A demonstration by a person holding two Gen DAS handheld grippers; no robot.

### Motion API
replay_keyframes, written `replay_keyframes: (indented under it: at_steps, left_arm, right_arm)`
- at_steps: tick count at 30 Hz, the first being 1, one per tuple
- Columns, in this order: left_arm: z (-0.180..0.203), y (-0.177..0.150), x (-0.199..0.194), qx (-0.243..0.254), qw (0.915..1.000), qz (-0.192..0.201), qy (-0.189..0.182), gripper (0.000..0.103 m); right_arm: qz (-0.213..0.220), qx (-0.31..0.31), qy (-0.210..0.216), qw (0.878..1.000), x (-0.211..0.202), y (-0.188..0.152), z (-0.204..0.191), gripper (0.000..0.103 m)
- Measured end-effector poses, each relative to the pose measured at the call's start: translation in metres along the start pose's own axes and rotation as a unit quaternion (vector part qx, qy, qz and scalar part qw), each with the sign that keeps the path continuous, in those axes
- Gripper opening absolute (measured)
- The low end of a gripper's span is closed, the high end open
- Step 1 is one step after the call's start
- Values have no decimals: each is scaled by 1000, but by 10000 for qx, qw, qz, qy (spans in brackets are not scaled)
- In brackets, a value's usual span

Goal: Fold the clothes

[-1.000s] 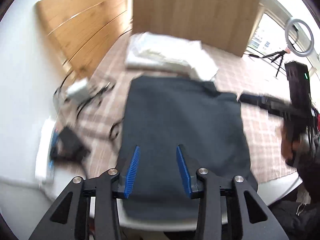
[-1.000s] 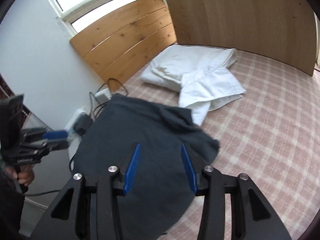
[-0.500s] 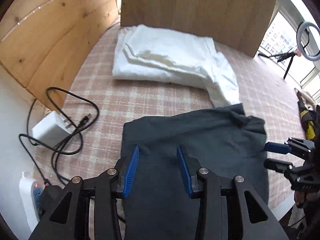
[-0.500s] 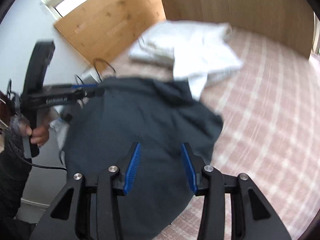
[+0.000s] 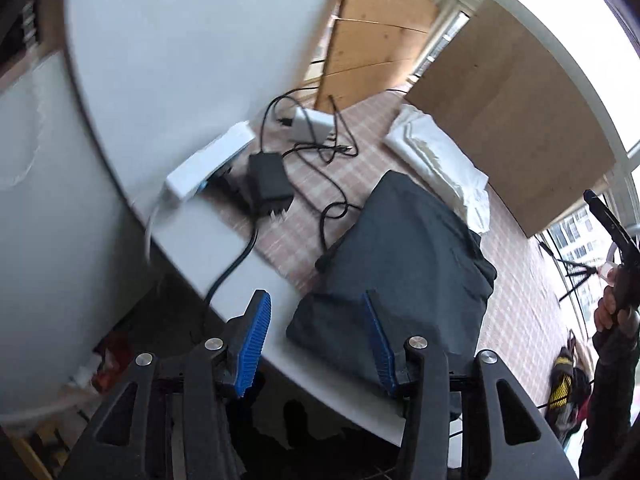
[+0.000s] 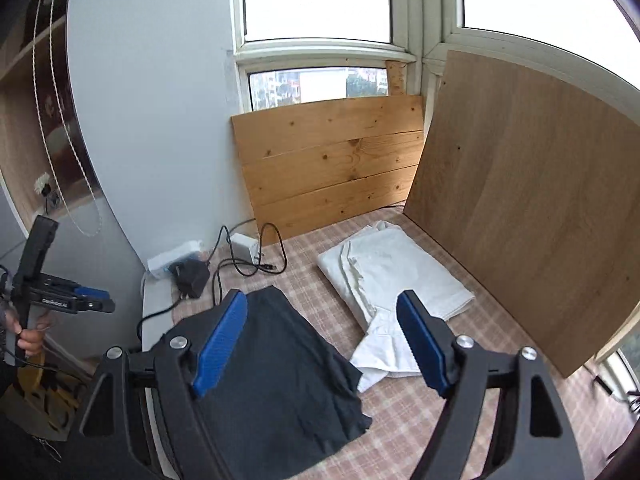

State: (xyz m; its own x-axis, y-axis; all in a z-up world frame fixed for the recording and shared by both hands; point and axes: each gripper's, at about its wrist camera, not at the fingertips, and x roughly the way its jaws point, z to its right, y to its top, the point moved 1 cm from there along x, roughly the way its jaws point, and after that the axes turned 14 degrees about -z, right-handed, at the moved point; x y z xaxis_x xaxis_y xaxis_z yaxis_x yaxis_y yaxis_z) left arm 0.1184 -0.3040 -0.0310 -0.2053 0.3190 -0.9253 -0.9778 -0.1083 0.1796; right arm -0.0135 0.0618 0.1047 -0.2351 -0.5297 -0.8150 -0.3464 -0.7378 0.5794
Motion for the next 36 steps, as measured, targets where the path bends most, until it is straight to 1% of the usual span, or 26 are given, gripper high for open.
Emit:
replay_keyframes:
  at_steps: [2,3,5,6,8,10,11,12,14,15,16,18,19,22,25,26,27,28,30,31,33,35,36]
  left_arm:
    - [1,-29,5,-388,9991,5,-191,61]
    - [3,-41,12,-568,9979,-58,-292,62]
    - [10,-59,36,-976,9934,-305,-518,62]
    - [14,-63,50,-1140,9905,-426,-647,62]
    - [23,-70,77,-1466,9828,-669,-904,61]
    - [32,-72,101,-1702,9750,-838,-1160,61]
    - [37,-71,112,-1762,9725,-900,-1225,62]
    - [41,-67,119,-1737,9741,-945,-1097,62]
    - [46,-60,129,-1741,9779,-912,-717,62]
    - [45,-58,132,-1812,9773,-894,-634,62]
    - [44,-56,135,-1936,9747,-888,-672,62]
    - [42,-54,138,-2142,9706,-822,-735,62]
    - [42,-52,139,-2214,9693,-769,-742,62]
    - [48,-45,140,-2251,9700,-648,-644,64]
    - [55,-39,145,-2327,9680,-636,-695,64]
    - [58,-39,146,-2335,9678,-631,-703,64]
    - [61,-39,147,-2330,9680,-627,-695,64]
    - [64,-38,148,-2288,9693,-630,-637,64]
    - [67,-36,149,-2239,9709,-658,-530,65]
    - [69,-35,150,-2256,9703,-671,-550,66]
    - [72,-32,151,-2284,9696,-677,-554,66]
    - [75,-31,152,-2283,9700,-668,-504,66]
    - [78,-30,153,-2273,9704,-664,-484,66]
  right_arm:
    - [-163,-341,87,9992,0,14,9,77]
    - [-219,-500,140,9984,1,20,13,77]
    - [-625,-759,402,9943,26,31,14,77]
    - [-831,-887,534,9912,38,37,15,77]
    - [-1329,-1133,1013,9794,75,38,9,77]
    - [-1701,-1368,1204,9684,115,33,-1,77]
    - [-1876,-1487,1265,9627,135,29,-6,77]
    - [-2019,-1584,1259,9583,153,25,-9,77]
    - [-2272,-1782,1180,9501,185,19,-13,77]
    - [-2327,-1859,1138,9478,196,17,-13,77]
    - [-2380,-1936,1097,9454,207,16,-14,77]
    - [-2510,-2057,1196,9383,225,16,-13,77]
    - [-2571,-2079,1321,9345,233,17,-12,77]
    - [-2953,-2071,2121,9083,257,15,-11,77]
    - [-3164,-2073,2257,8978,277,10,-10,77]
    - [-3276,-2059,2355,8915,282,6,-9,77]
    - [-3299,-2095,2481,8864,284,1,-8,81]
    - [-3146,-2264,2553,8858,280,-2,-9,84]
    - [-3005,-2839,2526,8748,276,-14,-16,96]
    - [-2867,-3167,2452,8703,273,-21,-21,99]
    - [-2645,-3611,2127,8686,271,-34,-32,103]
    - [-2523,-3695,1957,8727,272,-39,-38,103]
    - [-2518,-3631,1982,8749,273,-39,-38,103]
